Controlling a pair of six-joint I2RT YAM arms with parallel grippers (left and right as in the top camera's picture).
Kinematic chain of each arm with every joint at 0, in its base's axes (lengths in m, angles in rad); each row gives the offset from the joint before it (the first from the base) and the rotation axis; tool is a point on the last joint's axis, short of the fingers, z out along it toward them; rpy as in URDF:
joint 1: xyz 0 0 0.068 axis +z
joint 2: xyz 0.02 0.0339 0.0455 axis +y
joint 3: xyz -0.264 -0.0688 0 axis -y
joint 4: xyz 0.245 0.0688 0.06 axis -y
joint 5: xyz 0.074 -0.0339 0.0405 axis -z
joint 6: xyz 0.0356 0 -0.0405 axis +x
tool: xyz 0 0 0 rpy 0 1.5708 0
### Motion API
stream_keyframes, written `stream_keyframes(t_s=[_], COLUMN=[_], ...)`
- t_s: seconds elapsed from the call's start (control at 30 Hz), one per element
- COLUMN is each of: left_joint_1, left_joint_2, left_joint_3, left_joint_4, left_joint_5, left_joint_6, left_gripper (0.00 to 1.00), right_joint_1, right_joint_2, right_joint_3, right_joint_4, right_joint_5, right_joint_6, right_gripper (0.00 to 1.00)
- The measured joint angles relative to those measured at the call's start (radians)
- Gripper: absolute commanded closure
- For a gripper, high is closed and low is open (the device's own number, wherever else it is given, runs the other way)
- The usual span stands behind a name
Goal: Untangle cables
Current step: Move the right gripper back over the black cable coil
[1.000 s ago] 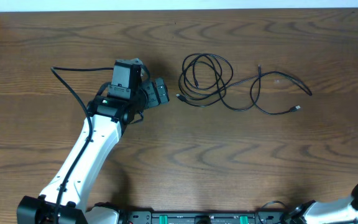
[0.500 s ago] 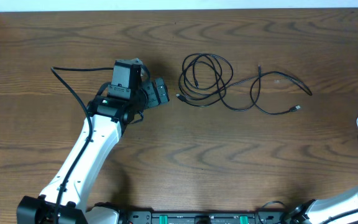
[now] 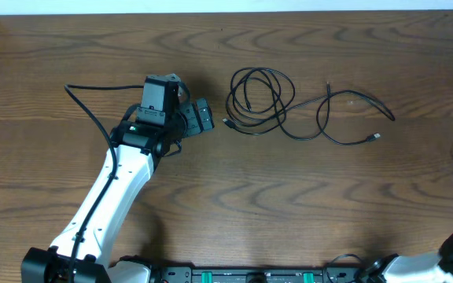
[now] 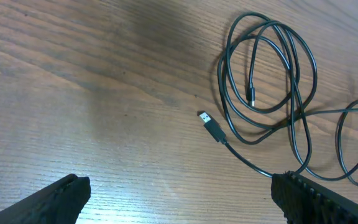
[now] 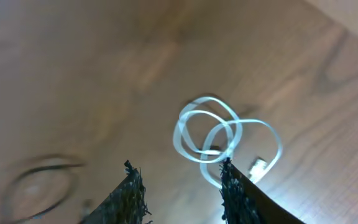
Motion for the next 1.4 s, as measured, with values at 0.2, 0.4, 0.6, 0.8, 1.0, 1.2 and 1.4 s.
stream_keyframes(t_s=[0.2,0.4,0.6,0.8,1.0,1.2,1.4], left_joint_1=[0.000,0.000,0.000,0.000,0.000,0.000,0.000], left_joint_2=[0.000,0.000,0.000,0.000,0.000,0.000,0.000], left_joint_3=[0.000,0.000,0.000,0.000,0.000,0.000,0.000], left_joint_4=[0.000,0.000,0.000,0.000,0.000,0.000,0.000], left_joint_5=[0.000,0.000,0.000,0.000,0.000,0.000,0.000], left_joint_6=[0.000,0.000,0.000,0.000,0.000,0.000,0.000], left_gripper=[0.00,0.00,0.00,0.00,0.00,0.00,0.00], right_joint_1=[0.122,0.332,0.538,0.727,0.858,0.941,1.010], right_joint_2=[-0.137,-0.153,-0.142,-0.093,-0.002,0.153,0.327], right_joint_3=[0.001,0.000,0.000,0.000,0.000,0.000,0.000], right_joint_4=[-0.025,-0.088,-0.114,-0.082,-0.044,-0.032,0.058], right_joint_5=[-0.118,-0.167,-0.188,-0.190,-0.192,-0.195,-0.259], right_joint_6=[0.003,0.024,0.068,0.111,0.137,0.263,0.369], right_gripper=[0.58,0.42,0.06,0.01,0.01,0.25,0.32])
